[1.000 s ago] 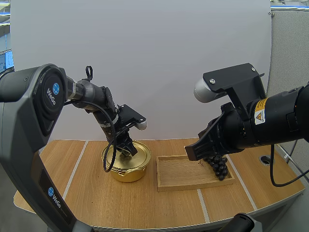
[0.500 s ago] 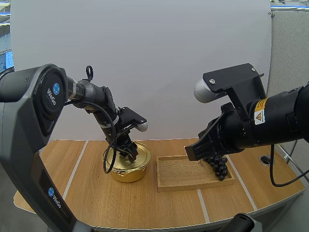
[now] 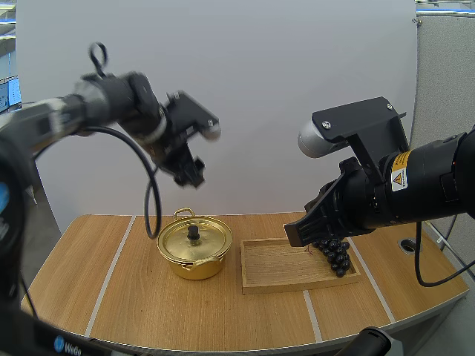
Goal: Open the pot, put the pineapple inside, and close it
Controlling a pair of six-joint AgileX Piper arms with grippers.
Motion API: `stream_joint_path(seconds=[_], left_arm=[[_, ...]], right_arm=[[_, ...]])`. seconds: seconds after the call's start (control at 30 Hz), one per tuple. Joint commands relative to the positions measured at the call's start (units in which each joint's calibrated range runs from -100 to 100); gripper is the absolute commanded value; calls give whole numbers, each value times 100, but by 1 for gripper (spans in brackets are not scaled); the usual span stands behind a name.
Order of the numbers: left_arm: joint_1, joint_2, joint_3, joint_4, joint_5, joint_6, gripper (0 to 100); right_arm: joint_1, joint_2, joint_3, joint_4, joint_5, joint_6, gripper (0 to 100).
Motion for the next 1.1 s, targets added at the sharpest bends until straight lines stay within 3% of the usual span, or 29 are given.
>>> stream_joint_path(seconds=[0.0, 0.4, 0.87, 0.9, 0.97, 1.0, 1.07], left_arm=[[-20, -1374, -111, 140, 147, -55, 100], [-20, -3842, -111, 591, 147, -117, 100], [-20, -5277, -111, 544, 1361, -1514, 100], [-20, -5353, -111, 544, 1469, -1620, 89], [-20, -5509, -111, 504, 1619, -1746, 57], [-20, -5591, -111, 465, 1702, -1802, 35], [-20, -5767, -111, 325, 1889, -1803, 4]], right_arm=[[-21, -50, -15, 16, 0, -4, 0], [-21, -50, -15, 16, 0, -4, 0], [-52, -80, -15, 234, 0, -4, 0], [-95, -106, -15, 303, 0, -4, 0], [-201, -161, -15, 469, 0, -4, 0], [-285, -204, -15, 558, 0, -4, 0], [-421, -284, -27, 780, 0, -4, 0]])
